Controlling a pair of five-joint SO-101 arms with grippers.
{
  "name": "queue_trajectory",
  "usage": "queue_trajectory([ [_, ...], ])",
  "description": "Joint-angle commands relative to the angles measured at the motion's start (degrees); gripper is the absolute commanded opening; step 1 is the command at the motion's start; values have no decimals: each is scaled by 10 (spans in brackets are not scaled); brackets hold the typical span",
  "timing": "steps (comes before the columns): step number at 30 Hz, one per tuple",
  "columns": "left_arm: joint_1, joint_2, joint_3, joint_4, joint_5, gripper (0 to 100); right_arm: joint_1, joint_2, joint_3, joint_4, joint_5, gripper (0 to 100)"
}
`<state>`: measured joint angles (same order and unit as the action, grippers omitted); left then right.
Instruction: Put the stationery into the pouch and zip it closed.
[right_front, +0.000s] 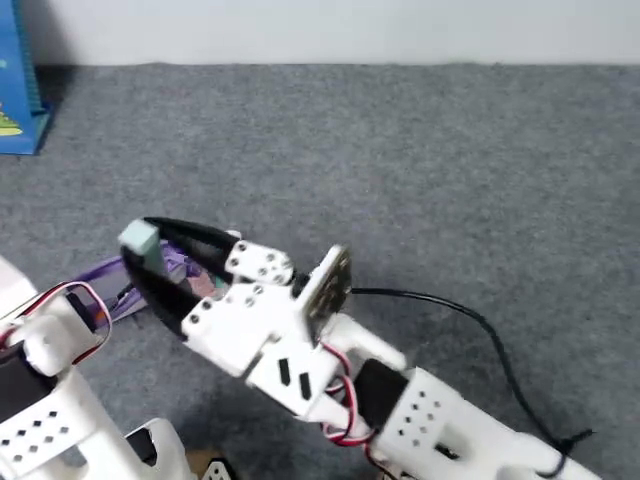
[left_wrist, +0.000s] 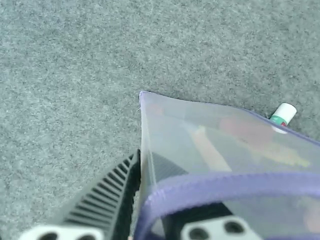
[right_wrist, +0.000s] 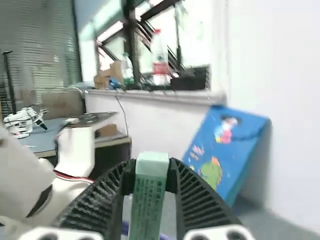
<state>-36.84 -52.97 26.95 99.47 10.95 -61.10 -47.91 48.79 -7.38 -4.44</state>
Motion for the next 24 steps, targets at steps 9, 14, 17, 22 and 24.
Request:
queue_trajectory([
  [9, 2, 6, 1, 1, -5, 12, -16, 132, -2, -170, 28, 8],
  [14, 1, 6, 1, 1, -5, 12, -11, 175, 43, -248, 30, 8],
  [17, 1, 6, 2, 1, -5, 12, -11, 193, 74, -292, 30, 8],
  [22, 1, 6, 2, 1, -5, 12, -11, 197, 84, -306, 37, 64],
  [24, 1, 6, 2, 1, -5, 12, -13, 185, 84, -301, 62, 149],
])
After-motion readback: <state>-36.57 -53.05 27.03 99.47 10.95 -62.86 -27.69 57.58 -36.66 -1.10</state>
